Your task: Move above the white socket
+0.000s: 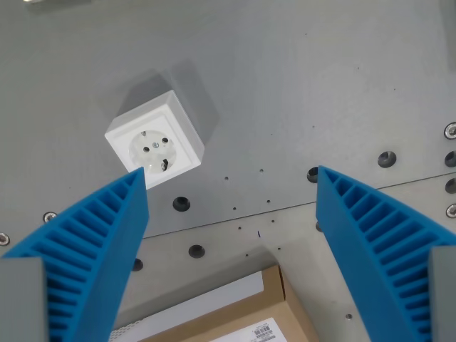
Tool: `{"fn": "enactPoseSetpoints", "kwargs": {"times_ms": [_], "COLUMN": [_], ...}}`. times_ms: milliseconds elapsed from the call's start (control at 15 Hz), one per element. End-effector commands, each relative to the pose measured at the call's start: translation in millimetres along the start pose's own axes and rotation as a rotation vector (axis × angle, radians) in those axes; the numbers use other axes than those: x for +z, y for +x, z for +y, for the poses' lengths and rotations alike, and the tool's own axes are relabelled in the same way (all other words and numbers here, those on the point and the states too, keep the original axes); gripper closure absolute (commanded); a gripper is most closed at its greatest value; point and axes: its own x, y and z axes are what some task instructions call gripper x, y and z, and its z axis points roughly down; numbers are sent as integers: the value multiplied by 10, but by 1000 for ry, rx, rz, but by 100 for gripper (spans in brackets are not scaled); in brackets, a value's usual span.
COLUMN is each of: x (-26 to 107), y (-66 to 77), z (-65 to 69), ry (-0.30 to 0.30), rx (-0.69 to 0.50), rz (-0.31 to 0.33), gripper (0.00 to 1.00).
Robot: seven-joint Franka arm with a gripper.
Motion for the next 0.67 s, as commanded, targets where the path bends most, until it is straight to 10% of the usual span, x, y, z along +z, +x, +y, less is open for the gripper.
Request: {"fn": "enactPoseSetpoints", "kwargs": {"times_ms": [67, 667], "x": [-26, 13], "y": [-2, -13], "z": [1, -16], "ry": [1, 0], "rx": [1, -34], "rz": [6, 10], "gripper": [0, 0]}}
